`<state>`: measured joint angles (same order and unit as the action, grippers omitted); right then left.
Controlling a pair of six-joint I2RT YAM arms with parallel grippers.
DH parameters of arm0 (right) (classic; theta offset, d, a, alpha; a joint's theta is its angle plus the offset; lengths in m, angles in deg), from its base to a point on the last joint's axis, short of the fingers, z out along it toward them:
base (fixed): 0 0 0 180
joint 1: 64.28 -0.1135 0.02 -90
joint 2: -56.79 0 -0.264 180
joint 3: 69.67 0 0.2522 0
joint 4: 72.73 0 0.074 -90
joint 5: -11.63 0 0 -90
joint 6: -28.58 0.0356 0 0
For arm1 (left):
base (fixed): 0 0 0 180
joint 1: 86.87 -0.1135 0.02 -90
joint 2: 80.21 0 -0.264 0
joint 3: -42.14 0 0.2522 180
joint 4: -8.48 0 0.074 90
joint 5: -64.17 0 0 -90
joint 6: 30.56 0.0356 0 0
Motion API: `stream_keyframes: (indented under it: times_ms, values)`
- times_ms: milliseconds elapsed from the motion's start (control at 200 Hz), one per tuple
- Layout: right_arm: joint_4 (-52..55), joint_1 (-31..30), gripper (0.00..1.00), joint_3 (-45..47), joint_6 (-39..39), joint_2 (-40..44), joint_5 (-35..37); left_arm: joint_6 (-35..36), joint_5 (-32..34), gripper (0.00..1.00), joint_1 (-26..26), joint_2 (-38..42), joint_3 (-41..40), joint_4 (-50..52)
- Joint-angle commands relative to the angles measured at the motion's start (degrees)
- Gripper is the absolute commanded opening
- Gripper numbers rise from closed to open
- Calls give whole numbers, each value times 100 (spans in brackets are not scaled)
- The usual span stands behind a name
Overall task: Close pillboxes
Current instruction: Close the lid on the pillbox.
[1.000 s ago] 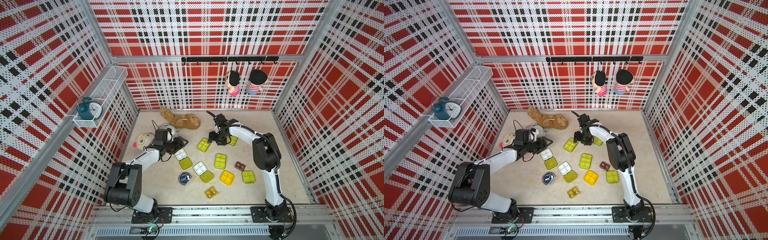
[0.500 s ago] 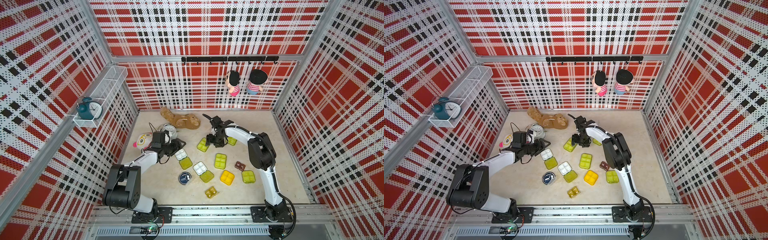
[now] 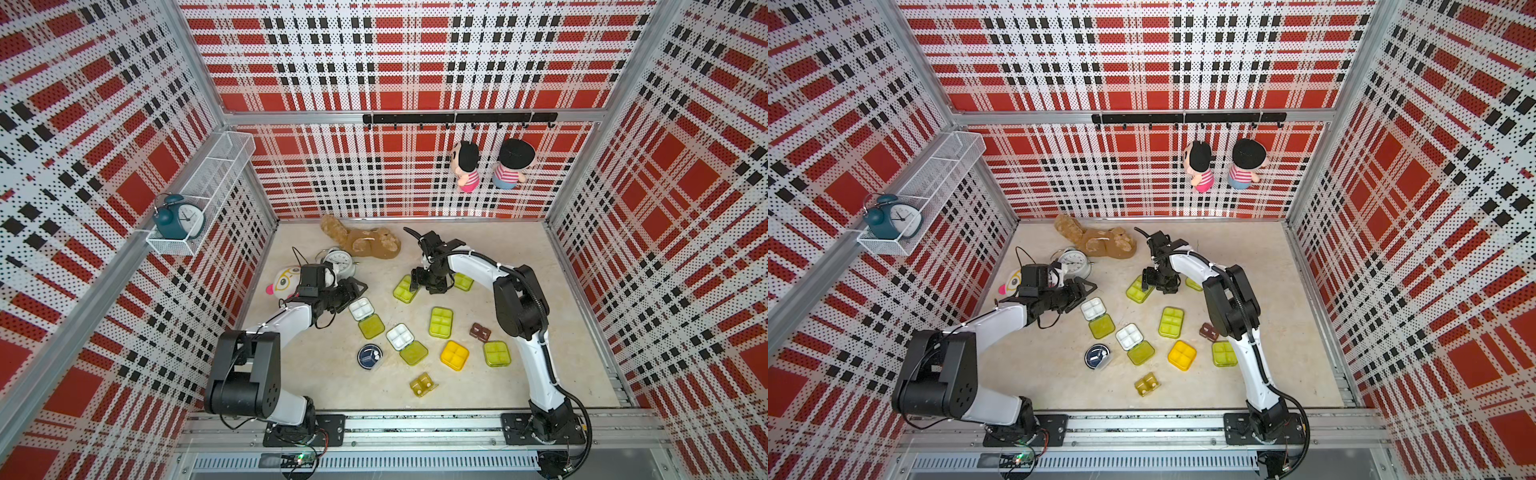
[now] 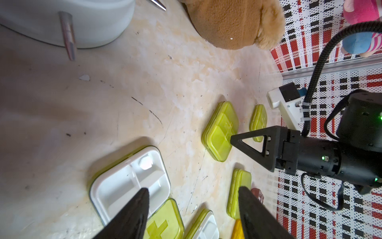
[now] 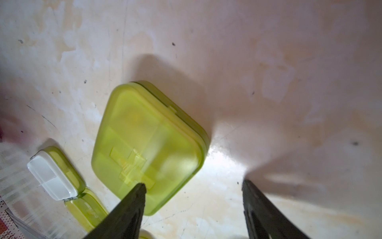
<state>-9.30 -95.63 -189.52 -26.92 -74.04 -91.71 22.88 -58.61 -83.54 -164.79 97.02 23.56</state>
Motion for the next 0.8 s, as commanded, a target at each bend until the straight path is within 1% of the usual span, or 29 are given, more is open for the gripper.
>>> stream_keyframes:
  times_ms: [0,145,421,521,651,792]
  values:
    - [306,-91,75,37,-61,-347,294,157,-71,70,-91,208,-137,41]
    - [274,-95,75,0,-72,-440,298,213,-71,70,-120,300,-205,127]
    - [332,-86,76,-397,-238,-541,311,307,-41,71,-141,517,-254,320]
    - [122,-90,76,-246,-233,-237,154,393,-106,71,37,455,-118,303]
    - [-345,-85,76,115,-149,292,-59,363,123,71,330,292,111,286]
    - [-324,-90,76,61,-40,278,-250,263,122,71,447,102,220,176]
